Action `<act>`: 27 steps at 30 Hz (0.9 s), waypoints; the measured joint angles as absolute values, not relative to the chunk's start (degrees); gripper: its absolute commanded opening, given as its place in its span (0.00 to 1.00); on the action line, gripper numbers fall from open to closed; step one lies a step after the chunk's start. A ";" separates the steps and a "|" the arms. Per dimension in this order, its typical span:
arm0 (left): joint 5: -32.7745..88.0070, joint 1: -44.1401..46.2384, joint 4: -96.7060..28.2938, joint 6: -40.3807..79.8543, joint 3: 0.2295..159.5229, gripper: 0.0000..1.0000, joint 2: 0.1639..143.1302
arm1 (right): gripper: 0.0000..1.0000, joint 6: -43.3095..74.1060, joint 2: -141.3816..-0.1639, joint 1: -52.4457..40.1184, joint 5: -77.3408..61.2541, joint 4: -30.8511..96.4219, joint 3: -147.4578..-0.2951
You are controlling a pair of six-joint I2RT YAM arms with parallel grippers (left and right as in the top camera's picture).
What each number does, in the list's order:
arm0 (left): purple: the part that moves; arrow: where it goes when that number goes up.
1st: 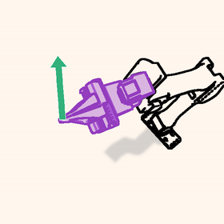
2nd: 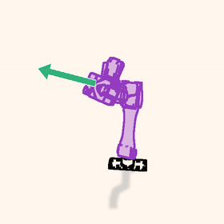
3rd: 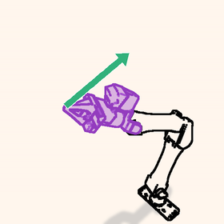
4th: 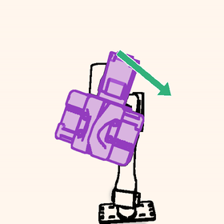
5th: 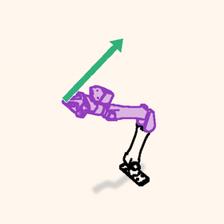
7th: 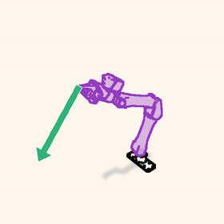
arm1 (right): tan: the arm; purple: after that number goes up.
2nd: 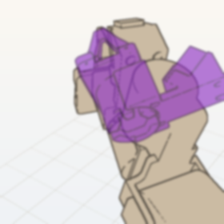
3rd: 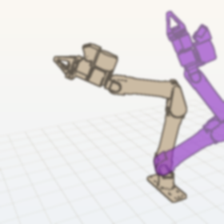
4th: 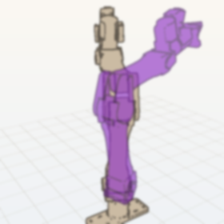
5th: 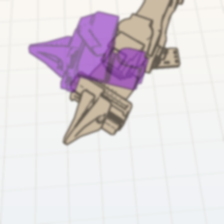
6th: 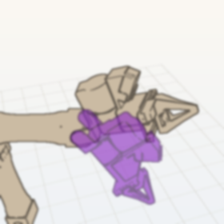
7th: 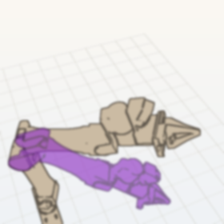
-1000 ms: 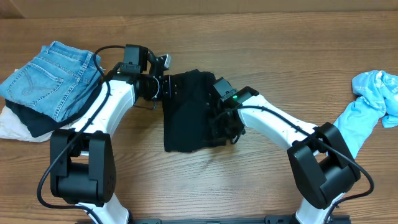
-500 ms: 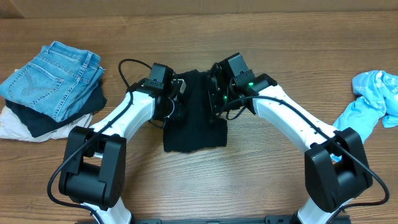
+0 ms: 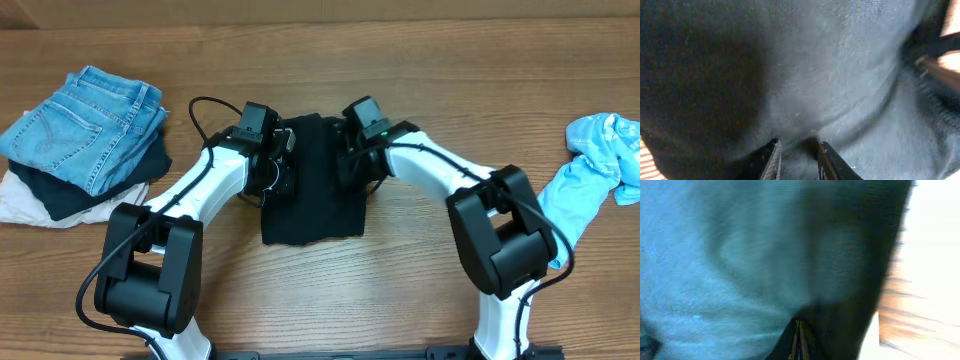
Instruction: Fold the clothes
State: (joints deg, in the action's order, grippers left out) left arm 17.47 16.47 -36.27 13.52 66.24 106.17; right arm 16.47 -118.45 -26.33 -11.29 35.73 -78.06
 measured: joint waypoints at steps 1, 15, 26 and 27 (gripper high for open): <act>17.45 16.47 -36.27 13.58 66.24 0.29 106.17 | 0.04 16.45 -118.21 -25.21 -10.37 36.10 -78.24; 16.67 16.36 -37.10 13.61 66.24 0.29 106.17 | 0.04 12.62 -115.57 -20.80 -29.15 20.03 -81.01; 16.67 16.36 -38.50 13.63 66.24 0.36 106.17 | 0.05 14.50 -123.83 -20.95 -10.41 21.06 -81.84; 16.69 16.36 -38.50 13.65 66.24 0.41 106.17 | 0.05 14.55 -123.83 -19.38 -10.26 22.65 -82.28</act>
